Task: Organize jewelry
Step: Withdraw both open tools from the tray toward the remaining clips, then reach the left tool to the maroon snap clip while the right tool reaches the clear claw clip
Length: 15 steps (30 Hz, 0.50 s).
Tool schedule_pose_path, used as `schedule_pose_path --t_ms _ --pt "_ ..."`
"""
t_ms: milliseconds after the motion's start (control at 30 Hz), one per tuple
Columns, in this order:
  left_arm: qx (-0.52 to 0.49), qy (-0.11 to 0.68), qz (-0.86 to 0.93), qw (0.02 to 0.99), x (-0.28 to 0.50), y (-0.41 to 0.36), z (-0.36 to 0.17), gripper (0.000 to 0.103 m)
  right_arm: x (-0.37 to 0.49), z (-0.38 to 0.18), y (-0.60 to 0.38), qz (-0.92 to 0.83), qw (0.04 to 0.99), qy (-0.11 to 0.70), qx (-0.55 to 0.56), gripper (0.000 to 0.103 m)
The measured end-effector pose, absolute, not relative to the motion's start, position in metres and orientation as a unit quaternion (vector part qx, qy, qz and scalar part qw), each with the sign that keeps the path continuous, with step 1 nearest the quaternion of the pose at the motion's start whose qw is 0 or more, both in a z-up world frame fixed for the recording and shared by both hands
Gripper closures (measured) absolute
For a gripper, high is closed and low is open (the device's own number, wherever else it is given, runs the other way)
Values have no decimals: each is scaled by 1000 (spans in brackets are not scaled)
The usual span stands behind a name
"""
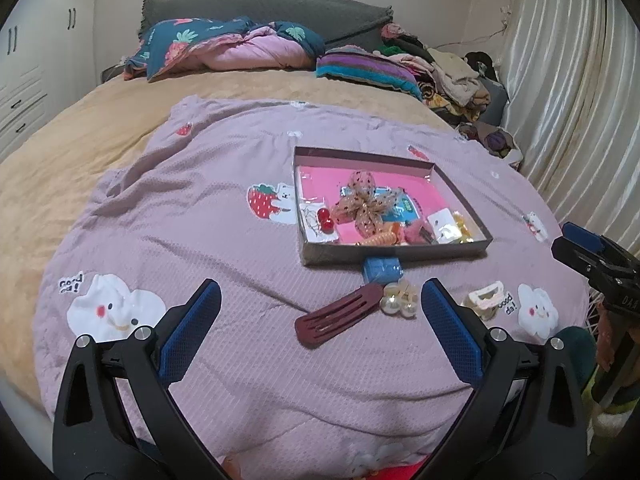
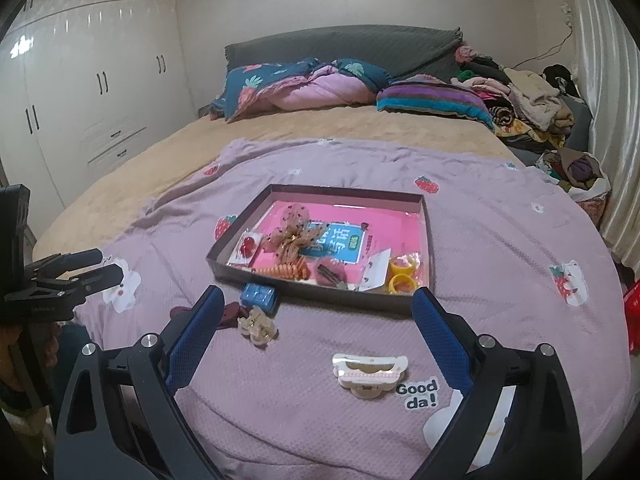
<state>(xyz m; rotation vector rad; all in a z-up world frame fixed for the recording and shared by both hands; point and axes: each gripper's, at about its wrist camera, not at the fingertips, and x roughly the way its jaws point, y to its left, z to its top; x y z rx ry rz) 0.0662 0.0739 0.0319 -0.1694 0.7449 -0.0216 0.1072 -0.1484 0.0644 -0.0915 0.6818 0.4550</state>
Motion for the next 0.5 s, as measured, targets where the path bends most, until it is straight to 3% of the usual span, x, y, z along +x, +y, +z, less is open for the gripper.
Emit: schedule_pose_path --t_ms 500 --pt "-77 395 -8 915 72 80 6 10 112 41 -132 235 902 356 -68 9"
